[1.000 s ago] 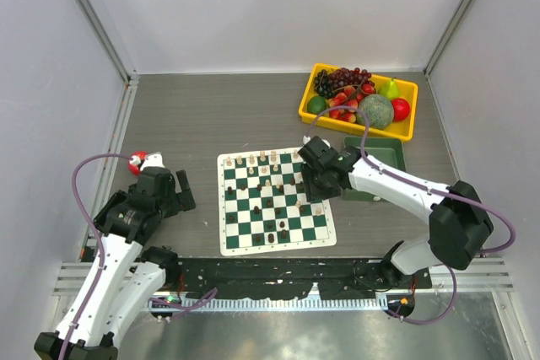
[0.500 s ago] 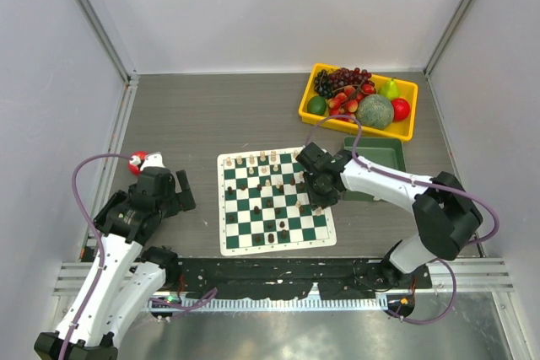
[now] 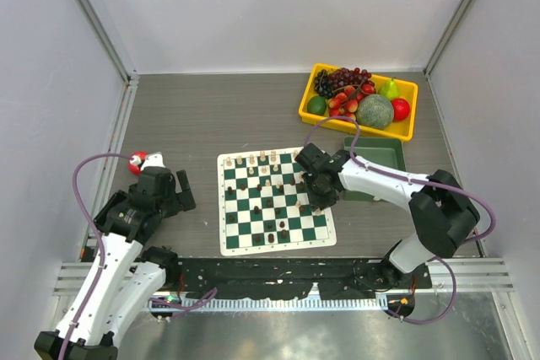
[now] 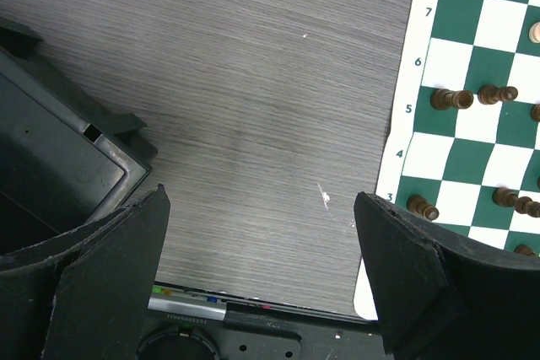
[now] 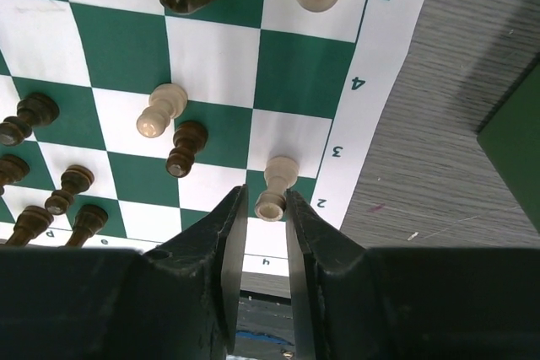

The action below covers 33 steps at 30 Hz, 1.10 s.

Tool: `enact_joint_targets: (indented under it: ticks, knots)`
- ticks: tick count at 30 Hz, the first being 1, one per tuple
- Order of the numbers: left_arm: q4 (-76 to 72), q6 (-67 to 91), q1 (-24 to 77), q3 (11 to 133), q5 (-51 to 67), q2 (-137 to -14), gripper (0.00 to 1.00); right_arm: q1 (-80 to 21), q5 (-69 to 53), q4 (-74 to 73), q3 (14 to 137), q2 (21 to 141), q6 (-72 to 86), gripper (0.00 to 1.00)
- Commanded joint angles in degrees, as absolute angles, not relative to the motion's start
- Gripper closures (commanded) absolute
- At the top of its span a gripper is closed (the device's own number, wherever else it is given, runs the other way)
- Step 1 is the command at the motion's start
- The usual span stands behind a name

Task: Set up the chess pieces on the board

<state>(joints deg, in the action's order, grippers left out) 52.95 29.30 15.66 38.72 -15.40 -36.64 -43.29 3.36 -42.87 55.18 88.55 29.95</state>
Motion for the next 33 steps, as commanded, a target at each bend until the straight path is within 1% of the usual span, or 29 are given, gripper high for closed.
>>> enact_joint_targets:
  ticks: [1,2,4,11,12,15,19,22,26,30,33]
  knots:
    - [50.5,28.4,15.4,38.8,-15.2,-36.9,0.01,-43.4,4.7,-43.3,54.9,89.0,29.4,0.7]
    - [50.6,28.5,15.4,38.8,-15.2,-36.8,0.01,-43.3,4.8,-43.3,55.0,89.1,29.4,0.73]
    - [50.5,28.3,15.4,38.8,-15.1,-37.0,0.01,-43.4,5.2,-43.4,55.1,88.9,29.4,0.75]
    - [50.5,28.3,15.4,38.8,-15.0,-37.0,0.01,-43.4,6.1,-44.7,55.6,89.4,28.7,0.72]
    - [50.5,28.3,15.5,38.8,-15.0,-37.1,0.01,-43.4,6.0,-44.7,55.7,89.3,28.8,0.73]
    - [50.5,28.4,15.4,38.8,-15.0,-37.1,0.01,-43.4,6.3,-45.3,56.5,88.9,28.6,0.78]
    - [50.5,28.4,15.5,38.8,-15.2,-36.9,0.01,-43.3,7.7,-46.7,59.1,87.7,28.2,0.79]
    - [50.6,28.4,15.4,38.8,-15.2,-36.9,0.01,-42.4,8.8,-47.5,63.4,86.0,27.3,0.79]
    - [50.5,28.3,15.5,38.8,-15.2,-37.0,0.01,-37.7,10.6,-46.8,69.2,85.6,24.8,0.79]
    - [50.6,28.4,15.4,38.8,-15.3,-36.7,0.01,-33.5,11.2,-45.6,75.8,89.6,21.1,0.79]
    - [50.6,28.5,15.5,38.8,-15.4,-36.5,0.01,-31.8,10.9,-44.9,80.5,94.6,18.6,0.79]
